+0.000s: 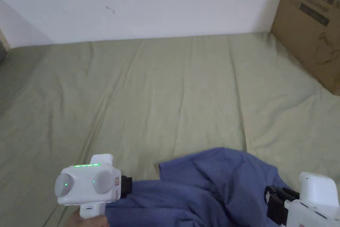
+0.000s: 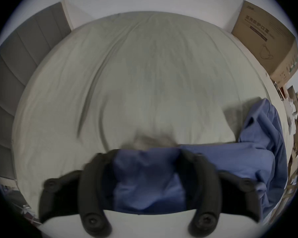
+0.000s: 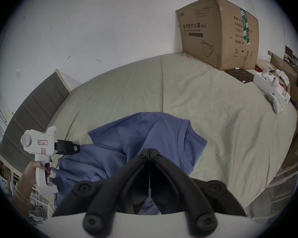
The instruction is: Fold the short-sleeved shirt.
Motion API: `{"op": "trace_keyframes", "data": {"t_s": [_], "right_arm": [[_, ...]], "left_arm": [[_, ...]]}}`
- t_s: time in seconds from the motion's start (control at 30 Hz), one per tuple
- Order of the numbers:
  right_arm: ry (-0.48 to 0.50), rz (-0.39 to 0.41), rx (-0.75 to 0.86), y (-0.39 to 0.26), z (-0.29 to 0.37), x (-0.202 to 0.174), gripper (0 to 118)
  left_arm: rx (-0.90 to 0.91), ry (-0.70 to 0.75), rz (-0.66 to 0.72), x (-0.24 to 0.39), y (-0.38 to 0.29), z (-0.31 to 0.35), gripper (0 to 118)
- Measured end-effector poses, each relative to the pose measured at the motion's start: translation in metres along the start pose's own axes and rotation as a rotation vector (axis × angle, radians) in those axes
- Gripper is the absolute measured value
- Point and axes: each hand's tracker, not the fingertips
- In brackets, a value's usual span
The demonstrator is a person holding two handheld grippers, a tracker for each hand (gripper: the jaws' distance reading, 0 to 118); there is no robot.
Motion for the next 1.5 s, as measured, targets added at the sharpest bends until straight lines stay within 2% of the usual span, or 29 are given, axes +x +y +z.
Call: {"op": "trace_keyframes", "data": {"t_s": [0.03,0.07,0.1,0.2,0.23,0.27,0.3,0.33,0.37,0.4,0.43,0.47,0.57,0.6,0.63,0.67,0.7,0.73,0.77,0.8,0.87,0.9,0.93,0.97,1.03,1.23,1.5], "right_arm": [[0.010,0.006,-0.008,0.004,0.000,-0.004,0],[0.016,0.015,-0.017,0.008,-0.003,-0.007,0],[0.018,0.021,-0.018,0.011,-0.006,-0.009,0],[0.104,0.006,-0.054,0.037,-0.019,-0.005,1],[0.134,0.021,-0.070,0.048,-0.027,-0.007,10],[0.167,0.060,-0.093,0.062,-0.040,-0.004,31],[0.173,0.110,-0.115,0.073,-0.054,0.003,58],[0.162,0.179,-0.139,0.085,-0.069,-0.003,91],[0.178,0.227,-0.153,0.097,-0.082,-0.009,104],[0.201,0.272,-0.174,0.105,-0.098,-0.012,105],[0.197,0.306,-0.183,0.115,-0.119,-0.010,105],[0.167,0.294,-0.173,0.124,-0.138,-0.012,105],[0.108,0.342,-0.332,0.134,-0.213,-0.002,104],[0.059,0.360,-0.389,0.130,-0.235,0.001,97],[0.037,0.367,-0.437,0.125,-0.248,0.005,60],[0.010,0.353,-0.477,0.117,-0.262,0.011,50],[-0.005,0.295,-0.498,0.111,-0.267,0.016,44],[-0.005,0.245,-0.479,0.105,-0.264,0.019,43],[0.012,0.258,-0.386,0.107,-0.256,0.020,43],[0.013,0.295,-0.422,0.109,-0.255,0.019,40],[-0.001,0.325,-0.424,0.110,-0.249,0.016,6],[-0.003,0.305,-0.427,0.114,-0.249,0.019,5],[0.027,0.248,-0.447,0.120,-0.247,0.024,5],[0.027,0.213,-0.420,0.123,-0.233,0.016,5],[0.039,0.218,-0.390,0.135,-0.214,0.017,5],[0.060,0.151,-0.176,0.198,-0.105,0.010,5],[-0.027,0.098,0.119,0.260,0.048,0.019,5]], "left_arm": [[0.014,0.023,-0.027,0.002,0.001,0.006,49],[0.020,0.040,-0.032,0.001,0.000,0.016,21],[0.016,0.010,-0.016,-0.003,0.000,0.022,8],[0.014,-0.106,0.071,-0.011,0.001,0.042,8],[0.026,-0.135,0.085,-0.021,0.001,0.047,8],[0.038,-0.135,0.101,-0.025,0.001,0.055,8],[0.043,-0.128,0.110,-0.027,0.001,0.061,8],[0.047,-0.131,0.117,-0.030,0.001,0.067,8],[0.057,-0.145,0.121,-0.037,0.000,0.070,8],[0.068,-0.159,0.129,-0.039,0.000,0.074,8],[0.073,-0.169,0.137,-0.041,-0.001,0.078,8],[0.077,-0.168,0.135,-0.041,-0.001,0.080,8],[0.075,-0.163,0.140,-0.043,-0.002,0.080,8],[0.076,-0.161,0.138,-0.043,-0.002,0.079,8],[0.075,-0.161,0.146,-0.044,-0.002,0.077,8],[0.071,-0.166,0.156,-0.044,-0.002,0.077,8],[0.071,-0.169,0.156,-0.044,-0.003,0.076,8],[0.071,-0.168,0.157,-0.045,-0.002,0.076,8],[0.071,-0.162,0.155,-0.045,-0.003,0.075,8],[0.071,-0.158,0.149,-0.045,-0.002,0.075,8],[0.071,-0.164,0.146,-0.046,0.000,0.077,8],[0.075,-0.167,0.147,-0.047,0.000,0.079,8],[0.077,-0.167,0.156,-0.048,0.001,0.083,8],[0.087,-0.172,0.162,-0.050,0.002,0.089,8],[0.121,-0.161,0.148,-0.054,0.006,0.103,8],[0.286,-0.063,0.112,-0.080,0.027,0.170,8],[0.493,-0.018,0.113,-0.118,0.055,0.278,8]]}}
